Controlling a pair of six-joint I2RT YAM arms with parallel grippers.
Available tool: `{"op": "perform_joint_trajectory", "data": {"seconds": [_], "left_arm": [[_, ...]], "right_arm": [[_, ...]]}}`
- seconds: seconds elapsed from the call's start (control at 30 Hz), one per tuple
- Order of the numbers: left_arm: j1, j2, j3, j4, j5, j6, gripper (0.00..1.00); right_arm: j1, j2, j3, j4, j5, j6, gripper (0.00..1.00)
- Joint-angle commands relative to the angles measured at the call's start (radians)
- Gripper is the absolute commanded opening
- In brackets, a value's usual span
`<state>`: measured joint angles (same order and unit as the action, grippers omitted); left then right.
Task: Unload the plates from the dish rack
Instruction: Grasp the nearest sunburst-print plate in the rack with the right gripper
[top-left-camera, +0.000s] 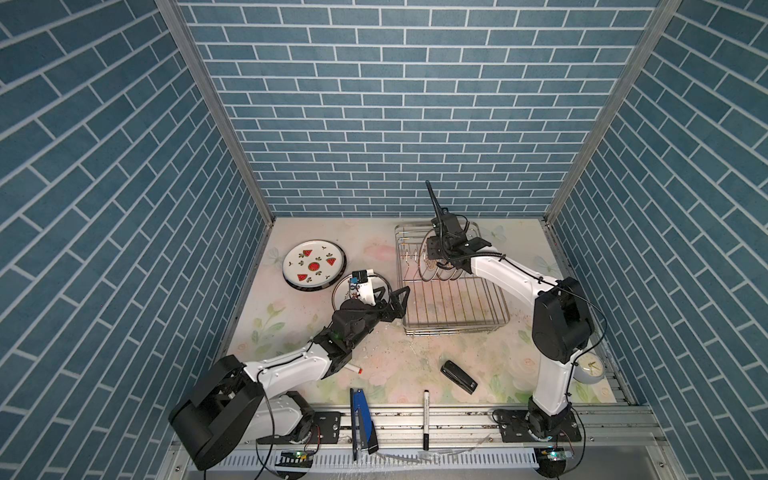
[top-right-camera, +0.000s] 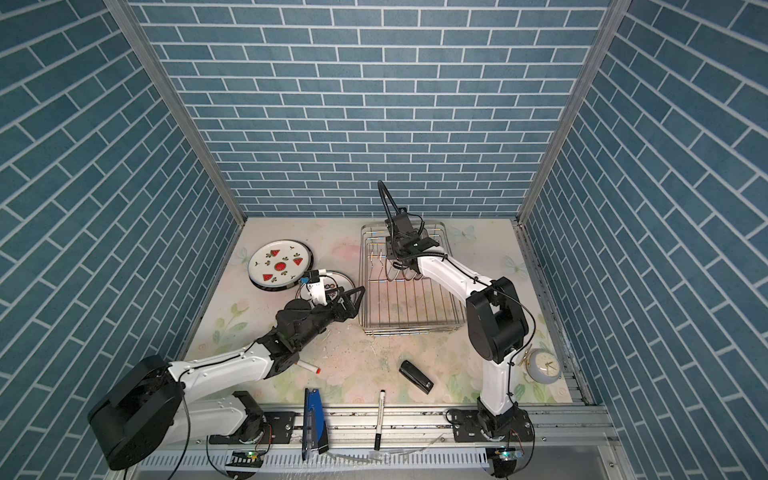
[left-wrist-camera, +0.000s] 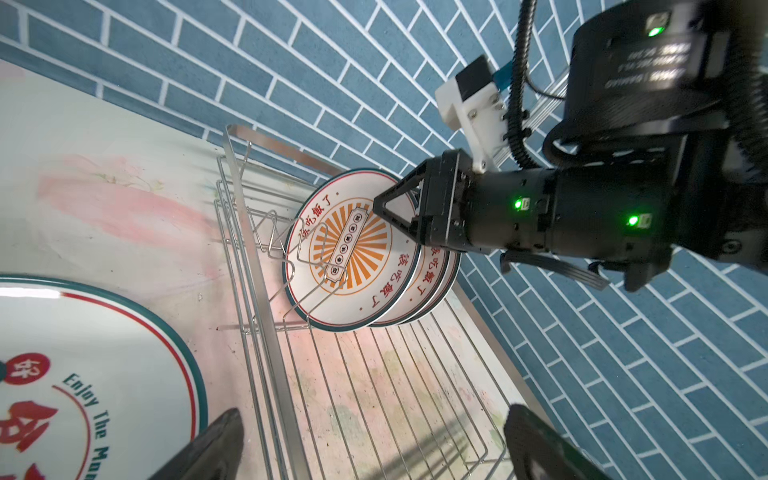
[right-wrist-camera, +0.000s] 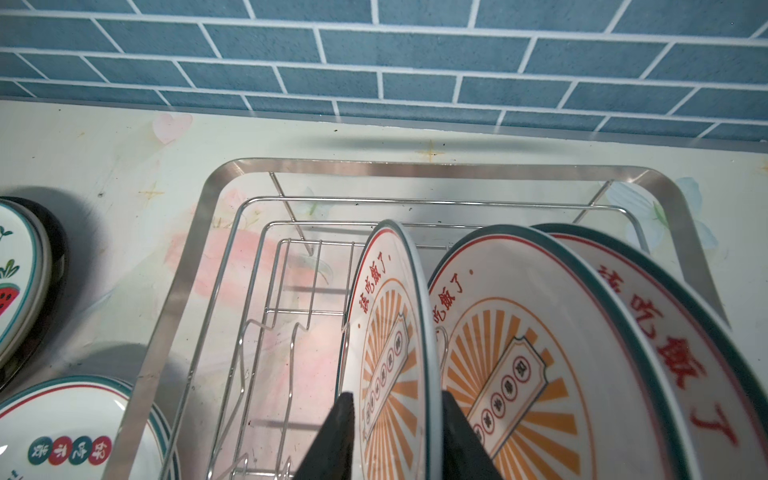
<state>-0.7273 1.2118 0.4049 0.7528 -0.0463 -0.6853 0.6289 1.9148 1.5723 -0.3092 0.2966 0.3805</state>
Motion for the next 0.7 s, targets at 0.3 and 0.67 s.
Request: {"op": "perform_joint_trajectory", "data": {"seconds": [0.3,0.67], "left_arm": [[-0.006,-0.065,-0.010,-0.136,-0.104,-0.035,1.00],[-0.005,-0.115,-0.044,-0.120,-0.111,-0.040,1.00]], "right_arm": [[-0.001,0.034,0.044,-0.031,0.056,0.139,0.16],[0.026,0.043,0.167,-0.125,0.218,0.103,0.10]]}}
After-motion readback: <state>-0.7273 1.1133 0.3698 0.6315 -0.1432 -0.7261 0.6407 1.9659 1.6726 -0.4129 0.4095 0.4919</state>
